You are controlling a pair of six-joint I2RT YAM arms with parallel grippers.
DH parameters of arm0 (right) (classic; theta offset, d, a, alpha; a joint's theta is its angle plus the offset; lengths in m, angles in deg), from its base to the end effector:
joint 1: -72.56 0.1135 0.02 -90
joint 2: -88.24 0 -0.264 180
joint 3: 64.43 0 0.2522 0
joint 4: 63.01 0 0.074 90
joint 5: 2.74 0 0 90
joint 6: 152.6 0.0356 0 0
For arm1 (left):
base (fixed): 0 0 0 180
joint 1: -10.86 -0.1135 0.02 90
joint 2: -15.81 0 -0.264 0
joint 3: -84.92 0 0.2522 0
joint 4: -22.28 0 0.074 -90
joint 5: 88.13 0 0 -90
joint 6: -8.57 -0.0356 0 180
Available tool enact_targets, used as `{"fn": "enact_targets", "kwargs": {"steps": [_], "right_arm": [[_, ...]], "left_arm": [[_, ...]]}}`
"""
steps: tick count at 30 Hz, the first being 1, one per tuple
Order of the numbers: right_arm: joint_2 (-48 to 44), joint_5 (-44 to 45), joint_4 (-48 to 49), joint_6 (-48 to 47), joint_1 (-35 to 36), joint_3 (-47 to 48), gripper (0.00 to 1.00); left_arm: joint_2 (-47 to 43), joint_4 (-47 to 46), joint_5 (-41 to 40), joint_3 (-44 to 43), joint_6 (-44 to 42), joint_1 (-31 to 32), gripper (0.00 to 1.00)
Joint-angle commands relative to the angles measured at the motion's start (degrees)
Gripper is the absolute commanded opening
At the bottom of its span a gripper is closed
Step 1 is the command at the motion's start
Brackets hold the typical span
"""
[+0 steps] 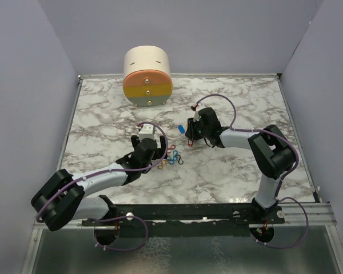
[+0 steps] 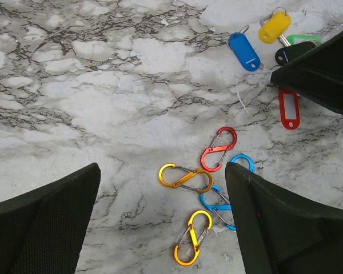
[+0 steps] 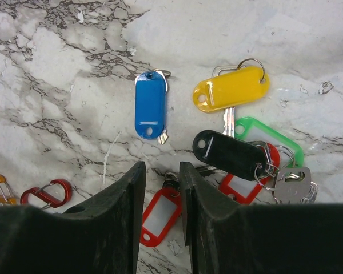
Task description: Put the keys on the keyring
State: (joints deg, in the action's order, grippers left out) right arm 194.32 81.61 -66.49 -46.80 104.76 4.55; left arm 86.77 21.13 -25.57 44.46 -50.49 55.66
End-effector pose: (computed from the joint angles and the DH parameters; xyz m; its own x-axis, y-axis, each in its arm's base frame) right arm 0.3175 0.2041 0.1439 -0.6913 -0.1151 -0.7134 -0.4213 0.8663 0.2684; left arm 0.1841 -0.1597 0.1833 -0.4733 -0.1731 -0.8637 0.1131 0.9605 -0.2544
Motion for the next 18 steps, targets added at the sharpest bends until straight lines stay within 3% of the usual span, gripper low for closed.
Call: {"fn": "enact_targets", "kwargs": {"steps": [1, 18], "right_arm": [[0.09, 0.71, 0.12, 0.27, 0.31, -0.57, 0.30], [-0.34, 2.40, -0.16, 0.56, 0.31, -1.69, 0.30]], "left_arm": [[-0.03, -1.02, 0.95, 0.43, 0.07, -0.32, 0.93], [0.14, -1.10, 1.17, 0.84, 0.20, -0.41, 0.93]]}}
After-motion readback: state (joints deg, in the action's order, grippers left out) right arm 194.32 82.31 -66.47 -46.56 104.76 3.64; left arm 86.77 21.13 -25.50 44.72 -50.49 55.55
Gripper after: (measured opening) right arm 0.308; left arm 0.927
